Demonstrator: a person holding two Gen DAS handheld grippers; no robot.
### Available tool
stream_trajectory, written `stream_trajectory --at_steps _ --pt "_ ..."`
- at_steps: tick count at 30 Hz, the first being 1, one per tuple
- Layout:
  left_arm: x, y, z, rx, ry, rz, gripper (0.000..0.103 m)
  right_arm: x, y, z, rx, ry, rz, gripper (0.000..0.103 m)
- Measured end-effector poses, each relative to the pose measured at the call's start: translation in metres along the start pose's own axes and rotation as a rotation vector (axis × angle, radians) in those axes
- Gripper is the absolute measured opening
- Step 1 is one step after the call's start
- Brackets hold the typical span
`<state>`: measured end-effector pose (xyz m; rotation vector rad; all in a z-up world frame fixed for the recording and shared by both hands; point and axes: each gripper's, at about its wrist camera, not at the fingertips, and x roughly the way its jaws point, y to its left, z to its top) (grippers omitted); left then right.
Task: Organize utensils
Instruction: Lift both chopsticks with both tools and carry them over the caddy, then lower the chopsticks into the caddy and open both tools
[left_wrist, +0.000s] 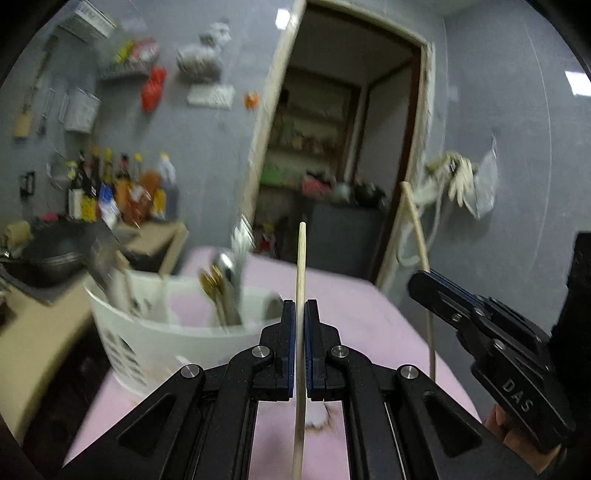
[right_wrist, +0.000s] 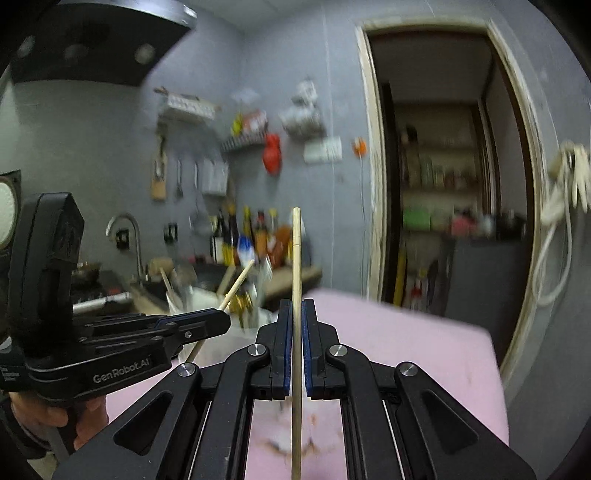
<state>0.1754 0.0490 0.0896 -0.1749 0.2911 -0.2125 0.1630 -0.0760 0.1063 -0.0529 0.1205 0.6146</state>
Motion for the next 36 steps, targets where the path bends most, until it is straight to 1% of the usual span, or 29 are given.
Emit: stream_trajectory --at_steps 3,7,9,11,15,19,22,25,27,30,36 --pt "-0.015 0.018 0.018 -0.034 -0.098 0.025 0.002 0.010 0.006 0.019 0.008 -0.080 0.016 0.003" --pt "-0.026 0.054 0.043 -0.085 -0.207 0.064 0.002 0.026 0.005 0.039 0.063 -0.176 0.079 0.003" --pt "-0.035 0.075 0.061 -0.111 -0.249 0.086 0.002 0.039 0.006 0.047 0.104 -0.213 0.114 0.003" --pt "-0.038 0.099 0.072 -0.153 -0.279 0.087 0.002 0.049 0.005 0.051 0.146 -0.245 0.155 0.003" --pt "-0.034 0.141 0.087 -0.232 -0.348 0.086 0.002 0.073 0.004 0.050 0.208 -0.300 0.185 0.003" --pt "-0.029 0.173 0.088 -0.299 -0.399 0.112 0.002 0.094 0.002 0.040 0.242 -0.307 0.159 0.003" --pt "-0.030 0.188 0.085 -0.345 -0.423 0.123 0.002 0.103 -0.001 0.030 0.254 -0.308 0.133 0.003" --pt "-0.028 0.195 0.078 -0.371 -0.450 0.136 0.002 0.110 0.000 0.023 0.240 -0.306 0.113 0.003" --pt "-0.026 0.193 0.073 -0.367 -0.472 0.150 0.002 0.114 0.000 0.019 0.232 -0.296 0.109 0.003" --pt "-0.025 0.184 0.064 -0.336 -0.500 0.194 0.002 0.120 0.002 0.014 0.223 -0.287 0.096 0.003" --pt "-0.020 0.176 0.051 -0.296 -0.520 0.243 0.002 0.128 0.007 0.002 0.186 -0.265 0.062 0.003"
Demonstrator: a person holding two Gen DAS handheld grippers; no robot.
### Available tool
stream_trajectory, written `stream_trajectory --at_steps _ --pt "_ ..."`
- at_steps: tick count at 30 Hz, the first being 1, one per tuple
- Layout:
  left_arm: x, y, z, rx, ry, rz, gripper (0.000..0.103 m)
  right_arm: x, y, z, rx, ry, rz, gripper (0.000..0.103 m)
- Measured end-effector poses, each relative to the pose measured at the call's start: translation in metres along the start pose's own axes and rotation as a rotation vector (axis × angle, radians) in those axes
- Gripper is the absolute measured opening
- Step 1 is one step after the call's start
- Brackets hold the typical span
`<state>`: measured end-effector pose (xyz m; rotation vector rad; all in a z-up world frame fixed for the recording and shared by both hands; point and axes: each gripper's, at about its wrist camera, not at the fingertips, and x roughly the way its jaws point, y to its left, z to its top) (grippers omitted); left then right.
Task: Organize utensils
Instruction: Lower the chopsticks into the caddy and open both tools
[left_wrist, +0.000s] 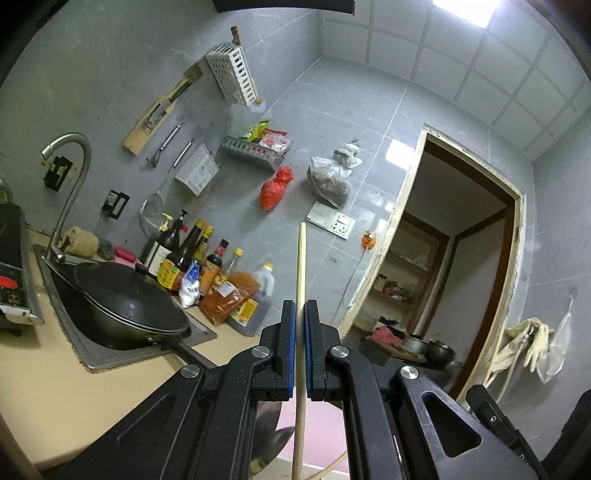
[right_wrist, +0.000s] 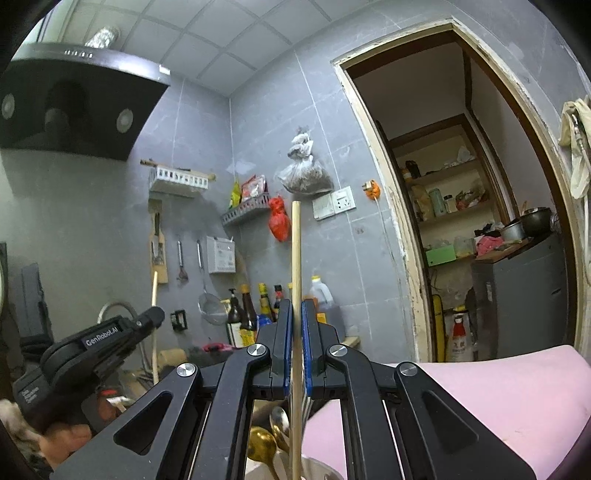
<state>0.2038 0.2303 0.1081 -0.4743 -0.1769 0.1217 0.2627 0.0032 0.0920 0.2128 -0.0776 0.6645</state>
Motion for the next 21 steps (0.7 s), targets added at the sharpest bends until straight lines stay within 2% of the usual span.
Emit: stream_trajectory --at_steps 5,9,13,21 --pt "0.002 -0.007 -0.014 0.057 0.026 -0.001 0.002 0.002 0.011 -0.010 -0.064 0.027 -0.005 0.003" --pt "0.000 -0.007 -0.026 0.092 0.090 -0.051 0.002 -0.003 0.016 -0.015 -0.100 0.045 -0.001 0.003" --pt "-0.002 -0.012 -0.029 0.113 0.107 -0.080 0.003 -0.004 0.016 -0.018 -0.109 0.058 -0.004 0.004" --pt "-0.002 -0.018 -0.033 0.142 0.154 -0.082 0.004 -0.005 0.016 -0.019 -0.108 0.064 -0.003 0.010"
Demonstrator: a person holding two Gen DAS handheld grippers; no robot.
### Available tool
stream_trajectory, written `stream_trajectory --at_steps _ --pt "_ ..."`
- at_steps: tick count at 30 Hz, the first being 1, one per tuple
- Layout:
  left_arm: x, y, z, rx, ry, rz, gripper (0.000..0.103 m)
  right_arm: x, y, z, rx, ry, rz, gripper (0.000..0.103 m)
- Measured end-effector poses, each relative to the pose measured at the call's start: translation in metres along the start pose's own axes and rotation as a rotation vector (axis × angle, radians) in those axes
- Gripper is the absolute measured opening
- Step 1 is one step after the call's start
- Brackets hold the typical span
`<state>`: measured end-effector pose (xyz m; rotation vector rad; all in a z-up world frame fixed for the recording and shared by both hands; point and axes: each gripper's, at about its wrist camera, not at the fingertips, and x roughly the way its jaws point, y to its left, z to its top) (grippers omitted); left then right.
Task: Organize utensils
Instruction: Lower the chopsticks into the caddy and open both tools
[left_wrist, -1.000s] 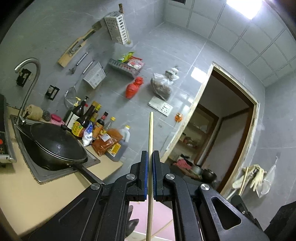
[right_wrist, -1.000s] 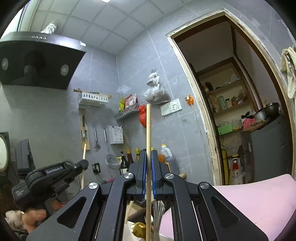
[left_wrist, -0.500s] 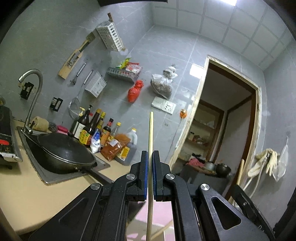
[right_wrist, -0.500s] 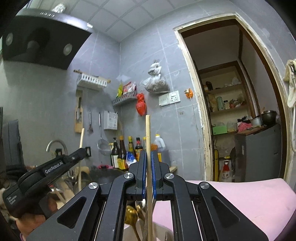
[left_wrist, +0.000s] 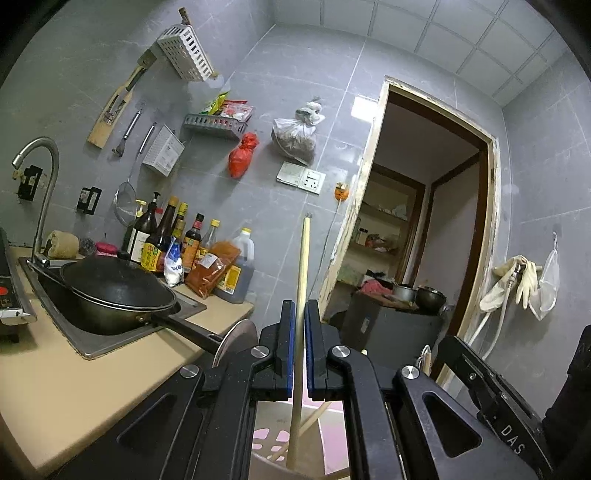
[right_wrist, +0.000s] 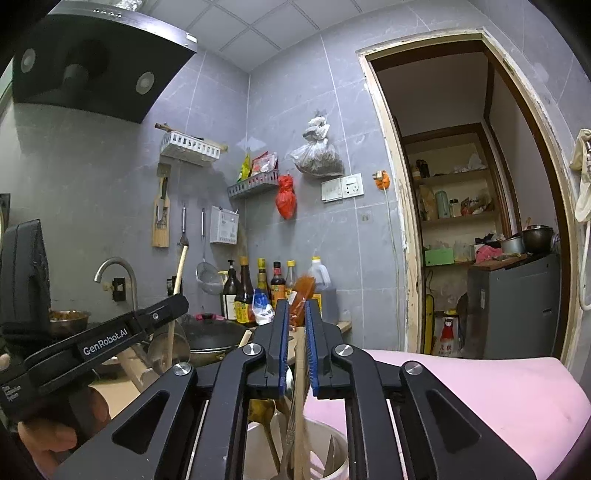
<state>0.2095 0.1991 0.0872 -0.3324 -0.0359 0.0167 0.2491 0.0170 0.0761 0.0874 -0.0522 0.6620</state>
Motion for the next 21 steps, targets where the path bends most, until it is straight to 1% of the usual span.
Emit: stream_trajectory --at_steps 3,7,10,12,13,15,17,19,20,21 --pt "-0.001 -0.001 0.000 0.001 0.001 0.001 0.006 -0.001 -0.001 0.000 0.006 -0.004 -0.001 0.018" --pt "-0.002 0.000 0.000 0.009 -0.010 0.006 0.014 -0.002 -0.001 -0.001 0.008 -0.005 -0.002 0.018" --pt "-0.003 0.004 0.002 -0.012 -0.013 0.006 0.022 -0.003 -0.001 -0.001 0.009 -0.005 -0.006 0.019" --pt "-0.005 0.006 0.005 -0.026 -0.020 -0.001 0.028 -0.003 -0.002 -0.001 0.013 -0.005 -0.009 0.024" --pt "-0.007 0.006 0.008 -0.024 -0.029 -0.007 0.031 -0.003 -0.003 0.000 0.019 -0.004 -0.007 0.024" --pt "-0.010 0.004 0.014 -0.001 -0.048 -0.007 0.043 -0.003 -0.004 0.002 0.034 0.000 -0.017 0.024" --pt "-0.012 0.001 0.019 0.022 -0.054 -0.021 0.047 -0.004 -0.006 0.004 0.052 0.000 -0.020 0.026" --pt "-0.015 -0.001 0.021 0.035 -0.054 -0.021 0.048 -0.007 -0.006 0.006 0.058 -0.004 -0.032 0.032" --pt "-0.016 -0.002 0.022 0.041 -0.041 -0.020 0.050 -0.008 -0.006 0.008 0.060 -0.009 -0.037 0.035" --pt "-0.017 -0.002 0.022 0.044 -0.030 -0.022 0.051 -0.011 -0.006 0.010 0.063 -0.013 -0.040 0.043"
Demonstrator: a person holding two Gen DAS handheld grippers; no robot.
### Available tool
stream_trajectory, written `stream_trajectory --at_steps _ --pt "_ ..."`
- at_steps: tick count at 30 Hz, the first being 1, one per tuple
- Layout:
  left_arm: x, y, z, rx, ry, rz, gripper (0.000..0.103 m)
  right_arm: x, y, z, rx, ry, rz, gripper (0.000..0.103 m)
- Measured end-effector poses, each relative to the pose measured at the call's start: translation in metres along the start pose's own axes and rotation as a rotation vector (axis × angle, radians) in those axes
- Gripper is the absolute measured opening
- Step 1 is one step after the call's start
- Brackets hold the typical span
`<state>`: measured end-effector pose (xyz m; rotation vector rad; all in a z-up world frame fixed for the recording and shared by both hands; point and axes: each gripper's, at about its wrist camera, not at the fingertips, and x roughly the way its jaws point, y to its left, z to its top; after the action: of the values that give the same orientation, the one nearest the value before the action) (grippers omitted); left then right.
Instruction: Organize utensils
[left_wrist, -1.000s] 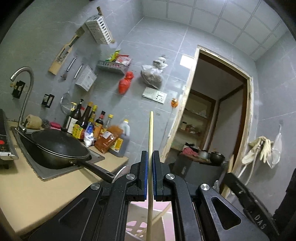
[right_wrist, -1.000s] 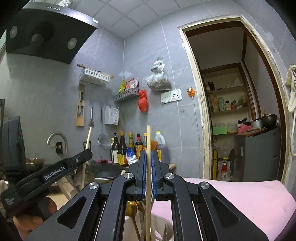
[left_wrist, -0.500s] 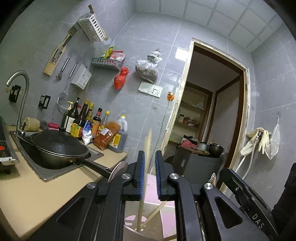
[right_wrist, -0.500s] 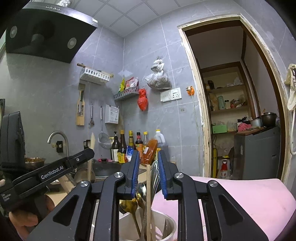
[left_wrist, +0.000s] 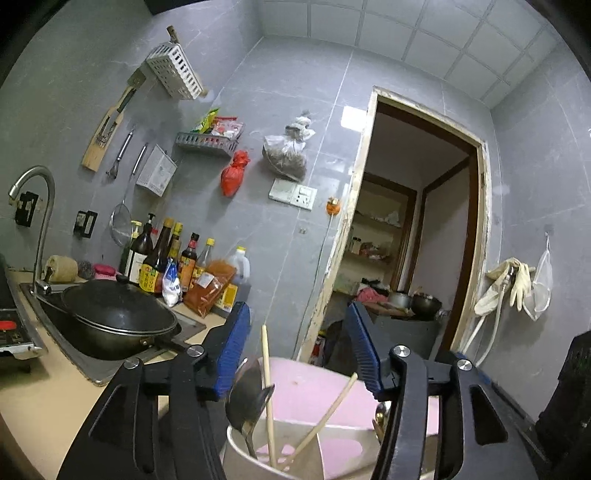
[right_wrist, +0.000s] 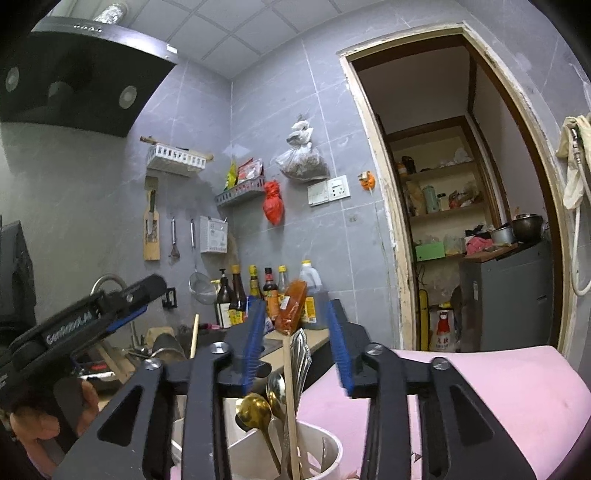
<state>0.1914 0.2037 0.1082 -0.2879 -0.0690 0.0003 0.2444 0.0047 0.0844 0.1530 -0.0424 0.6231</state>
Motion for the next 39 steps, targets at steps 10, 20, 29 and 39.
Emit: stream_trajectory --at_steps 10,20,29,39 --pt "-0.019 -0.025 0.011 0.072 0.058 -0.001 0.067 -0.030 -0.003 0.019 -0.004 -0.022 -0.046 0.073" --pt "-0.051 -0.062 0.009 0.138 0.121 -0.003 0.092 -0.083 -0.017 0.044 -0.021 -0.012 -0.121 0.098" --pt "-0.076 -0.084 -0.009 0.132 0.227 -0.029 0.096 -0.144 -0.026 0.051 -0.020 0.039 -0.176 0.103" --pt "-0.106 -0.093 -0.047 0.136 0.314 -0.010 0.096 -0.194 -0.027 0.031 -0.003 0.133 -0.241 0.103"
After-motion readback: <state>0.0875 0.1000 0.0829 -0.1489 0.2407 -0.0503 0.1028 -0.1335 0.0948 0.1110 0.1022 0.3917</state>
